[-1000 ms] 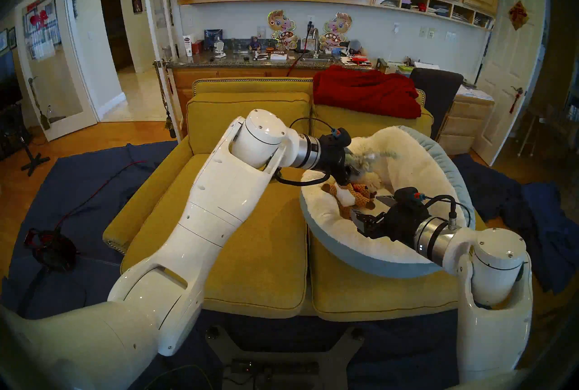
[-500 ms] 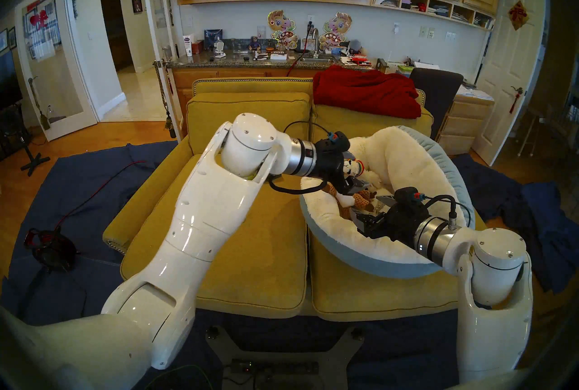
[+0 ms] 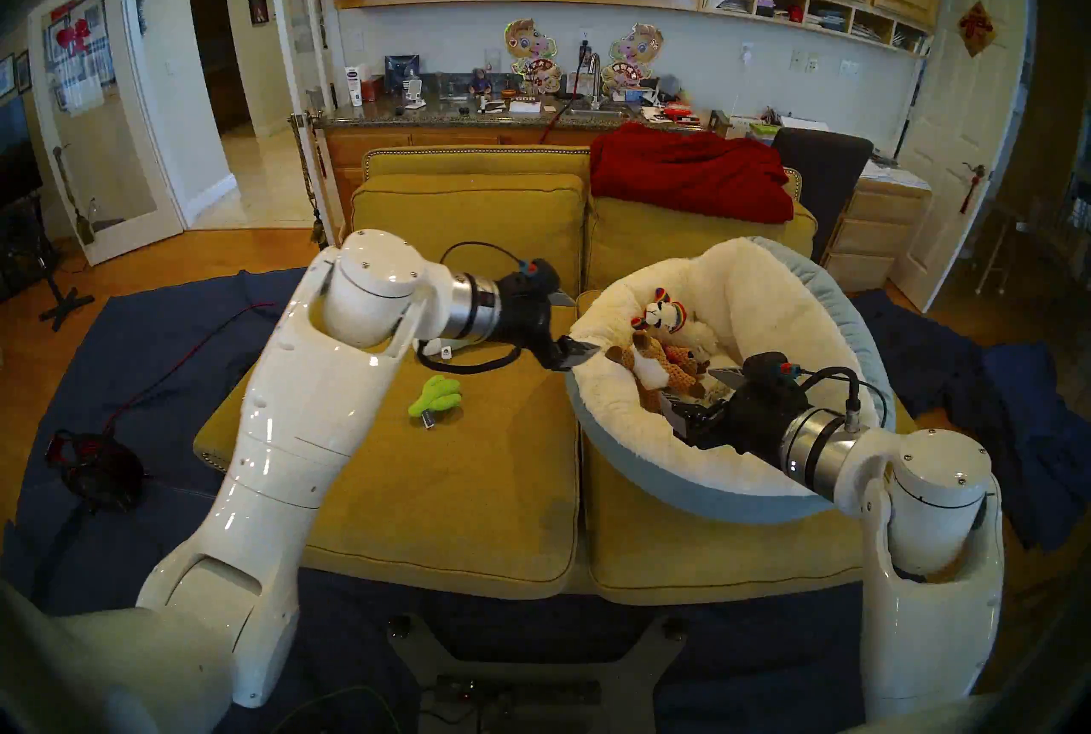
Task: Put toys into dog bed
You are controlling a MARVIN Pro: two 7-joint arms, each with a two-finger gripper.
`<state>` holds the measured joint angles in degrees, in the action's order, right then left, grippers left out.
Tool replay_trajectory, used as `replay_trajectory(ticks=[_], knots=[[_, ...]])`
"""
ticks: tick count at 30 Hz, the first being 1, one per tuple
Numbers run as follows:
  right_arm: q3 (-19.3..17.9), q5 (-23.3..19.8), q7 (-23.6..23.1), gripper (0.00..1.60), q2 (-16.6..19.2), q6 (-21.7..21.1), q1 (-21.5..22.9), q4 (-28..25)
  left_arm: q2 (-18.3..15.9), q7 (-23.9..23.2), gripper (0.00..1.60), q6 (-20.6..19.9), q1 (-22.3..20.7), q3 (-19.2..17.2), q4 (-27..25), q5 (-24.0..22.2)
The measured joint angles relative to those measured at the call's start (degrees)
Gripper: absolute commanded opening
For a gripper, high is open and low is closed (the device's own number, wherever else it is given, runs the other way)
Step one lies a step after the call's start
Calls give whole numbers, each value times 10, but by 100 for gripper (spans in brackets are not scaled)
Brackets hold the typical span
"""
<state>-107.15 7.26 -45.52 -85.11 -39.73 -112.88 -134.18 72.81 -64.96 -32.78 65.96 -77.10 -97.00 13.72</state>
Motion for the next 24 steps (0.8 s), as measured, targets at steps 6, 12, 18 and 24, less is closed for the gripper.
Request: replay_trajectory(ticks=[6,12,18,24], knots=[[0,0,0,160,0,0,0,0,-27,15,160,-13,9,-4,1,40],[0,0,0,160,0,0,0,0,-47,33,160,-35,23,-7,11,76],[0,0,0,160,0,0,0,0,-57,49,160,-73,38,-24,40,93],[0,0,0,160,0,0,0,0,-65,61,160,-137,48,-46,45,99]])
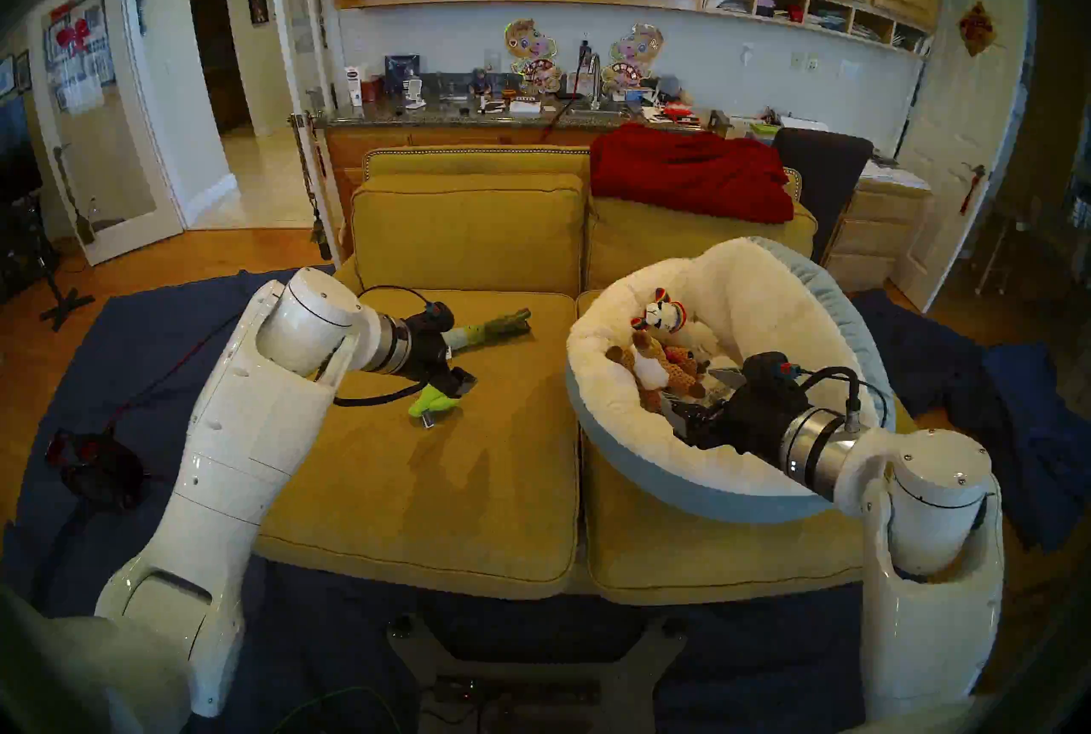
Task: Put toys into dog bed
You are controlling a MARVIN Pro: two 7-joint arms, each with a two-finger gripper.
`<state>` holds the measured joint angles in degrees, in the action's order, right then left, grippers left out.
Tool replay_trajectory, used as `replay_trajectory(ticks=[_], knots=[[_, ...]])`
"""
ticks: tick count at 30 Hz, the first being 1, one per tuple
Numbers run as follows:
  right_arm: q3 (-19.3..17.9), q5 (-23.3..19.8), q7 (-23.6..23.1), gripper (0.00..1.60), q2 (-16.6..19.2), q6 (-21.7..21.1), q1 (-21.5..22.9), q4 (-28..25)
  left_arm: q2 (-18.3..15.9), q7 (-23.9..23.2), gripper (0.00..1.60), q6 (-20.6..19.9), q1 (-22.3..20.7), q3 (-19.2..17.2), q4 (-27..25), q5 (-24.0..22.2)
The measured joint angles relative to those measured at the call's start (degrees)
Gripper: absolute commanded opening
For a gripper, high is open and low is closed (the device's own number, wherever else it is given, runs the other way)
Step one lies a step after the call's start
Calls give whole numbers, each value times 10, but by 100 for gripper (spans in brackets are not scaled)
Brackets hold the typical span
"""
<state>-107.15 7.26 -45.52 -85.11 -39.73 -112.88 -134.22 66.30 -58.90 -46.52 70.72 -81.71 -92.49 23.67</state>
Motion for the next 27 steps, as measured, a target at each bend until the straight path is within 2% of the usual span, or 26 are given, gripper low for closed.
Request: replay_trajectory(ticks=[6,11,27], knots=[[0,0,0,160,0,0,0,0,-8,41,160,-39,2,-8,5,-2],[0,0,0,160,0,0,0,0,-13,57,160,-55,1,-8,17,-16],[0,0,0,160,0,0,0,0,-29,72,160,-66,-32,31,121,-72]])
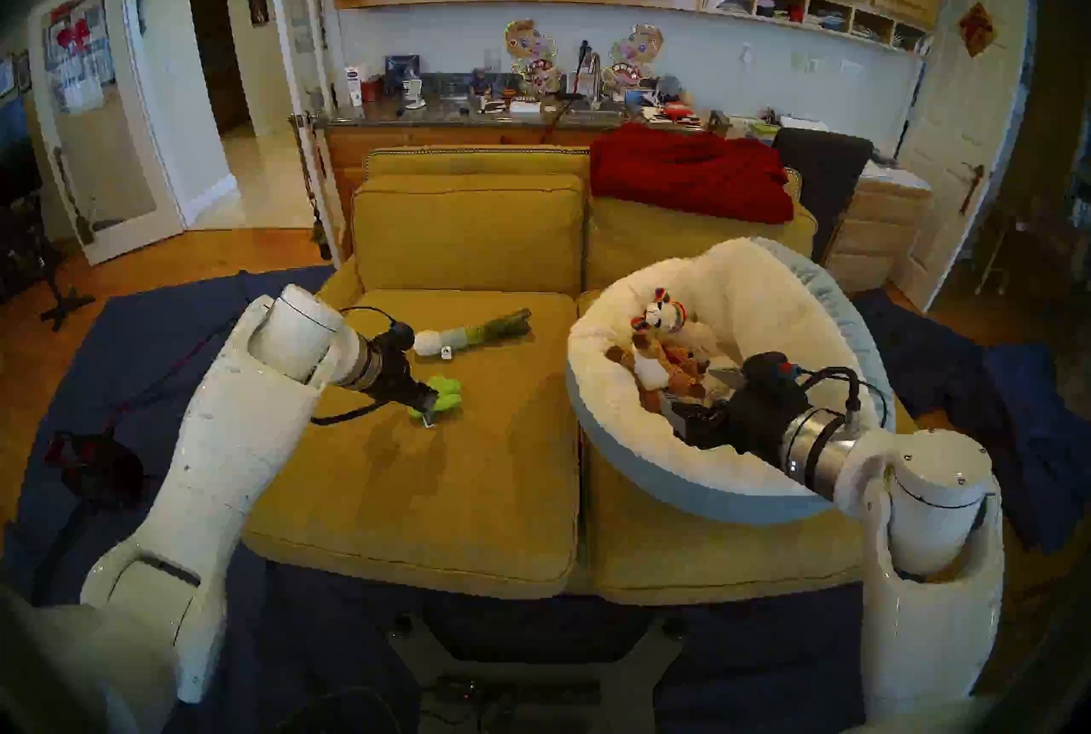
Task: Put toys into dog bed
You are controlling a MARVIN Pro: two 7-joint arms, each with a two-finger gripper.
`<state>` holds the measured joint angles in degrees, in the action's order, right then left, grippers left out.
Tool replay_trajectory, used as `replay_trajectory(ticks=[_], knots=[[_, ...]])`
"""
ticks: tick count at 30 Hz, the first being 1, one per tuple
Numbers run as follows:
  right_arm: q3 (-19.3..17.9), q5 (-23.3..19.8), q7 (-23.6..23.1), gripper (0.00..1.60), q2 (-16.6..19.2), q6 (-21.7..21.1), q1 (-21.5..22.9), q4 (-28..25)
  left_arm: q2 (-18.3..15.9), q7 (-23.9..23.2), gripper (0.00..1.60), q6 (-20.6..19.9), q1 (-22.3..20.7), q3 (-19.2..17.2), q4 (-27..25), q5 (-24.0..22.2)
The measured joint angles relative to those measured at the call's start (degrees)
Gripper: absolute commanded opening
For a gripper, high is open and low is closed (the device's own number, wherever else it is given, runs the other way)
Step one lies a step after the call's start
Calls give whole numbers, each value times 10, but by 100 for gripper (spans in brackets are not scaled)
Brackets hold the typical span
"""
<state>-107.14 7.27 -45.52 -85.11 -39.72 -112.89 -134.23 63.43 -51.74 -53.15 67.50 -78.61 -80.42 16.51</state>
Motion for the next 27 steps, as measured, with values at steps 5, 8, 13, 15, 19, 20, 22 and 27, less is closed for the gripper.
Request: replay_trajectory(ticks=[5,8,13,15,19,20,22,27], knots=[[0,0,0,160,0,0,0,0,-3,-2,160,4,-10,12,23,-15],[0,0,0,160,0,0,0,0,-4,-6,160,8,-15,21,32,-22],[0,0,0,160,0,0,0,0,-4,-14,77,18,-21,32,49,-35],[0,0,0,160,0,0,0,0,-2,-17,44,23,-23,35,58,-40],[0,0,0,160,0,0,0,0,3,-24,0,32,-25,37,70,-46],[0,0,0,160,0,0,0,0,4,-24,0,34,-26,37,72,-46],[0,0,0,160,0,0,0,0,6,-25,0,38,-27,36,74,-47],[0,0,0,160,0,0,0,0,9,-24,0,48,-24,31,66,-48]])
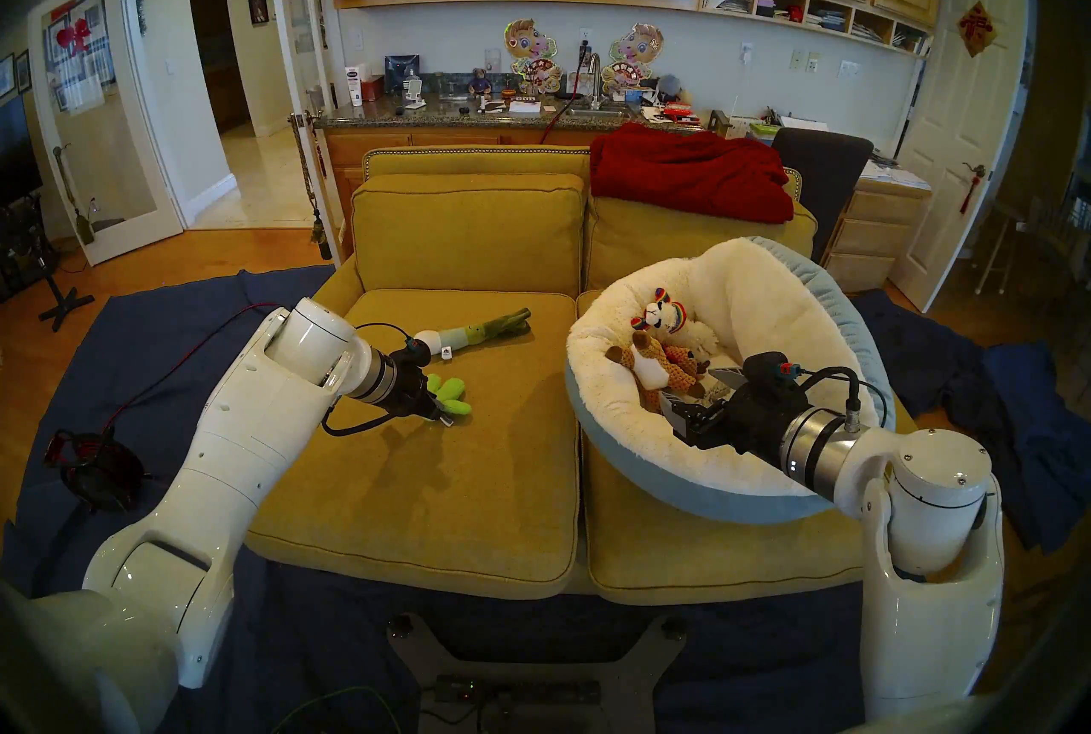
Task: Put toys into dog bed
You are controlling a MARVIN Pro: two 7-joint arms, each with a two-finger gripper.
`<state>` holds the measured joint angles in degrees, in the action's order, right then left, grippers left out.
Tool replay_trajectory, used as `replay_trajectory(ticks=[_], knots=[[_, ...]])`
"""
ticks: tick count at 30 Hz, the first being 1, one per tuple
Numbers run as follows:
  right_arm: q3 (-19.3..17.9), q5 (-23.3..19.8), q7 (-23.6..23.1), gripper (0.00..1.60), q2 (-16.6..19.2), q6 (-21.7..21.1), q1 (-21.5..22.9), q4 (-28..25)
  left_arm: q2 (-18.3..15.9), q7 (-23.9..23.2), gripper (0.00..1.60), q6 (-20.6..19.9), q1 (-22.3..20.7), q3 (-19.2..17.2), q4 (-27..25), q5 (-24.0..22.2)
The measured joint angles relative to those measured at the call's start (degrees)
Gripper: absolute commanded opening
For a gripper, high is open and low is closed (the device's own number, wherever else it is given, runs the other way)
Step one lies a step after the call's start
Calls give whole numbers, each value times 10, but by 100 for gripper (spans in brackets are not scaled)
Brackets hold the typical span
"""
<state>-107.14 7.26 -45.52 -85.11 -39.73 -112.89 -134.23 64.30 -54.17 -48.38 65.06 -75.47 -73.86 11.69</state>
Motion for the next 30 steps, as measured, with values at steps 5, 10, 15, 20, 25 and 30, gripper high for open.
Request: replay_trajectory(ticks=[5,10,15,20,25,30], knots=[[0,0,0,160,0,0,0,0,0,-4,0,4,5,-7,-31,-6],[0,0,0,160,0,0,0,1,0,-15,0,10,-2,-17,-67,-13],[0,0,0,160,0,0,0,2,1,-21,0,18,-19,-24,-103,-17],[0,0,0,160,0,0,0,2,9,-23,0,26,-35,-25,-135,-19],[0,0,0,160,0,0,0,2,27,-21,0,30,-51,-6,-173,-18],[0,0,0,160,0,0,0,2,50,-9,0,30,-62,23,-200,-16]])
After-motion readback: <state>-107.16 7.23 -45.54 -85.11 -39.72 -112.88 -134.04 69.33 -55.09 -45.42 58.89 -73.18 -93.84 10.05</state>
